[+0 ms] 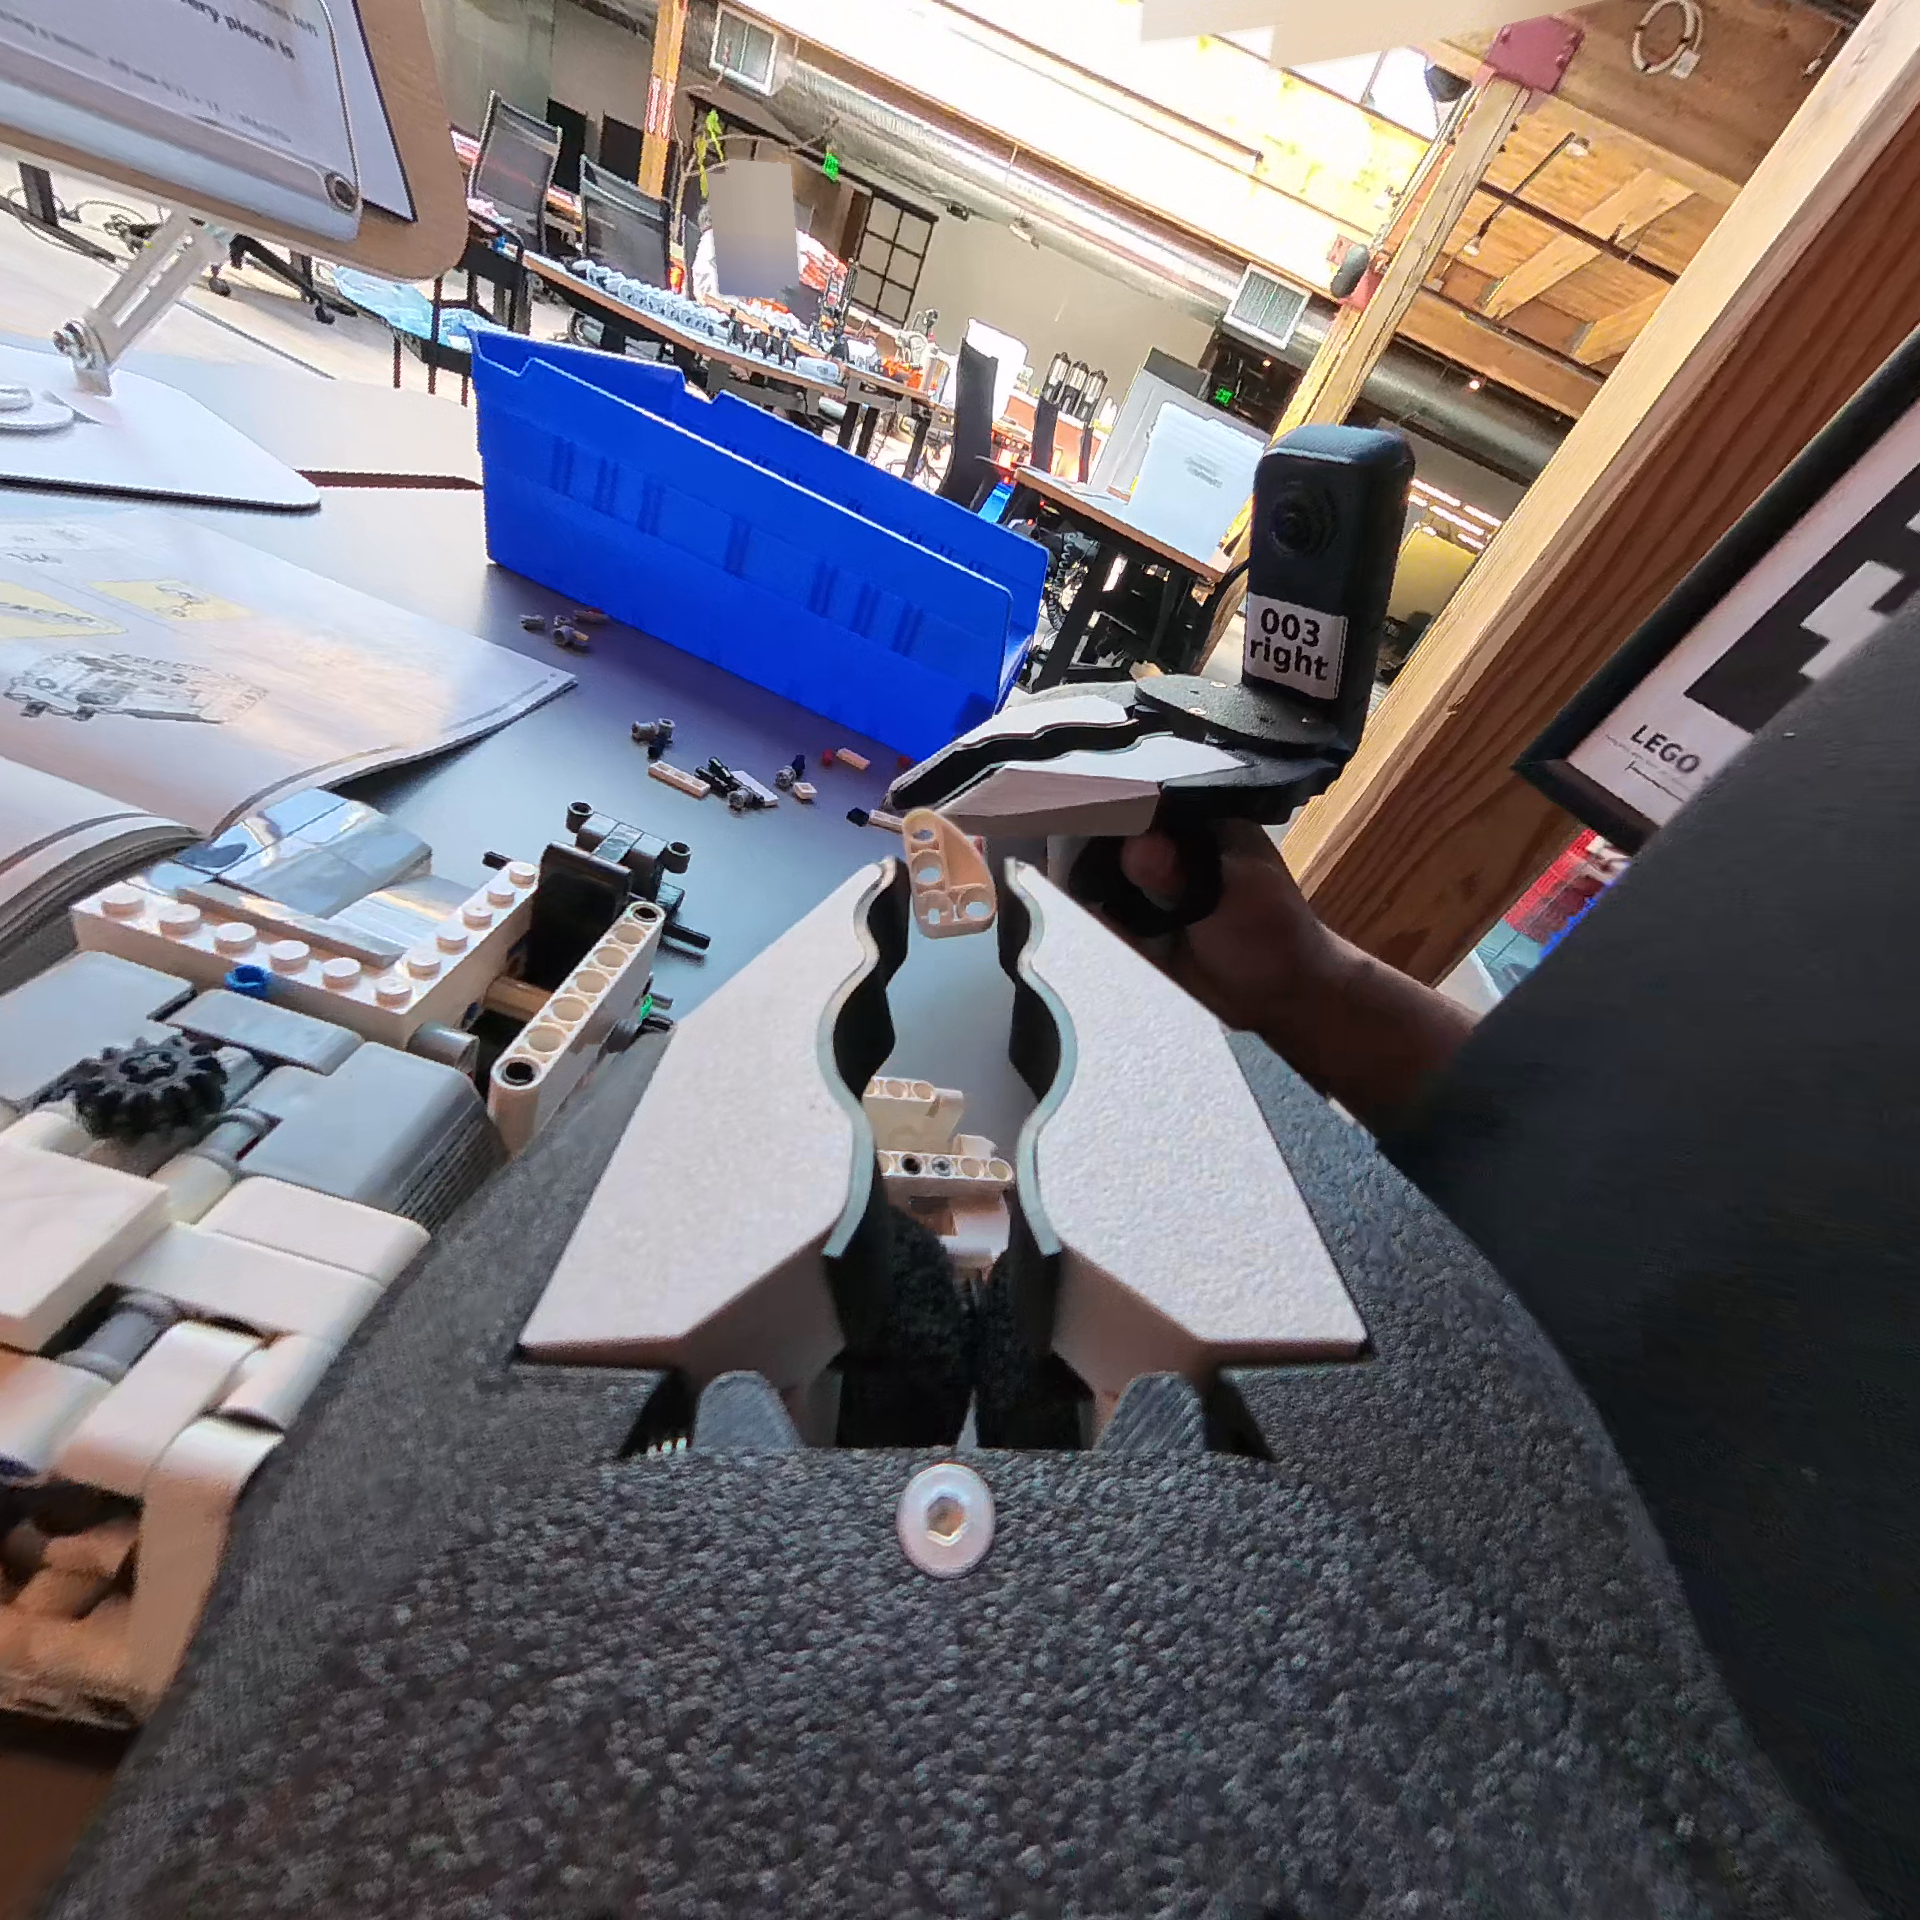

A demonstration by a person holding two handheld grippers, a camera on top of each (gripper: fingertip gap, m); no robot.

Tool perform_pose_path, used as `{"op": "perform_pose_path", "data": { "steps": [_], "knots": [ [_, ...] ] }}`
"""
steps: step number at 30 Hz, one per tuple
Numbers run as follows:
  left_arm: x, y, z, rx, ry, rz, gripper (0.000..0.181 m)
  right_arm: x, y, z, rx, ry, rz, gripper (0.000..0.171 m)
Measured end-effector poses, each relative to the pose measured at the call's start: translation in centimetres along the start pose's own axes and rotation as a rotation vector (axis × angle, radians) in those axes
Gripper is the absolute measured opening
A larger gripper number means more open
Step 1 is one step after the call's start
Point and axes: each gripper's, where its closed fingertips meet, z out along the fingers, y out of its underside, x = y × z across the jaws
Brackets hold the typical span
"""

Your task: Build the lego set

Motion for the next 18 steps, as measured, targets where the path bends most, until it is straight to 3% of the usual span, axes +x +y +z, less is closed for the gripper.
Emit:
{"op": "perform_pose_path", "data": {
  "steps": [7,12,15,18],
  "knots": [
    [-0.1,0.7,-0.2,-0.055,-0.028,0.042,0.015,0.0,0.0,0.2,-0.003,0.039,-0.06,0.011],
    [-0.1,1.2,-0.3,-0.134,-0.223,0.337,0.015,-1.6,-0.7,0.0,0.034,-0.015,-0.032,0.008],
    [2.9,-0.2,-0.9,-0.05,-0.259,0.581,0.015,-5.9,-1.8,-0.1,0.034,-0.254,0.2,0.022],
    [5.5,-0.8,-1.6,-0.007,-0.294,0.747,0.015,-9.1,-2.6,-0.5,-0.006,-0.395,0.333,0.025]
  ]
}}
